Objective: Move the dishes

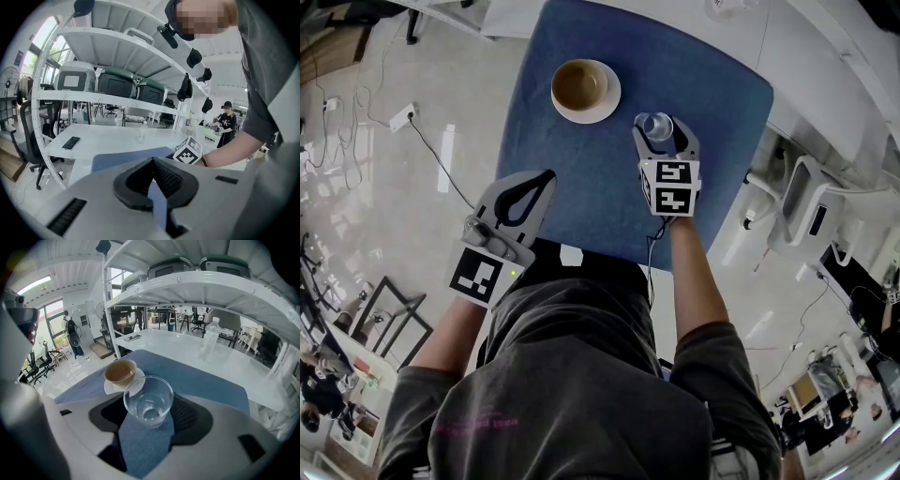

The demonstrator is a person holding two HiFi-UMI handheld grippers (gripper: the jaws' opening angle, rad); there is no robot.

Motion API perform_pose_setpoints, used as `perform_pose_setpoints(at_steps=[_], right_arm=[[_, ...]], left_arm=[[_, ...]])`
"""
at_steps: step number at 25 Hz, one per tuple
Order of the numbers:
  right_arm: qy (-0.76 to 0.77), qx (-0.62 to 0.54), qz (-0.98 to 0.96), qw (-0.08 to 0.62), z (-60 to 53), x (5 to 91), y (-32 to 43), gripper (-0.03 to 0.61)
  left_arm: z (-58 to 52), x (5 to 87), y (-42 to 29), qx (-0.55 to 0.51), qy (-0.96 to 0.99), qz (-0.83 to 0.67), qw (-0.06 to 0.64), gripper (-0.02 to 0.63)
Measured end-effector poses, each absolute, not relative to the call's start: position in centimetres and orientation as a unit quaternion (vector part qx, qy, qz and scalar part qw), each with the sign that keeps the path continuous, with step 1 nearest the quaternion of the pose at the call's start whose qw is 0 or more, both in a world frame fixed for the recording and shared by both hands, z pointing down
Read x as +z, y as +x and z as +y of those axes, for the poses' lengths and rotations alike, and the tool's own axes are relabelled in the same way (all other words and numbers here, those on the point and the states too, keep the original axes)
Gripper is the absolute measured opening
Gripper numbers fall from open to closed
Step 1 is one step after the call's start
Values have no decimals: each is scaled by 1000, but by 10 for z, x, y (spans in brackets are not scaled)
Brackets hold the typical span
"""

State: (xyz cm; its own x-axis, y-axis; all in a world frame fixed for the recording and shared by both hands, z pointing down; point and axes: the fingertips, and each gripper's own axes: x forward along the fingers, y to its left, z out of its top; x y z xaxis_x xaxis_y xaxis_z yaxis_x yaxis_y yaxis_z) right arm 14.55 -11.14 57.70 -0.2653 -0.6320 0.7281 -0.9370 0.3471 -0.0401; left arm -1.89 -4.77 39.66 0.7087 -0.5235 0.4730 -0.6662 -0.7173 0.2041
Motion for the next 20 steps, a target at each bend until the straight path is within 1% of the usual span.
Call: perform_pose_setpoints(at_steps=[11, 20], right_arm=[[537, 251, -744, 309, -96, 567, 153, 282], [567, 264, -718, 305, -63, 557, 169, 282]], left_arm=[[-51, 386, -14, 191, 919, -298, 171, 2], [-47, 378, -7, 186, 935, -256, 157, 2]])
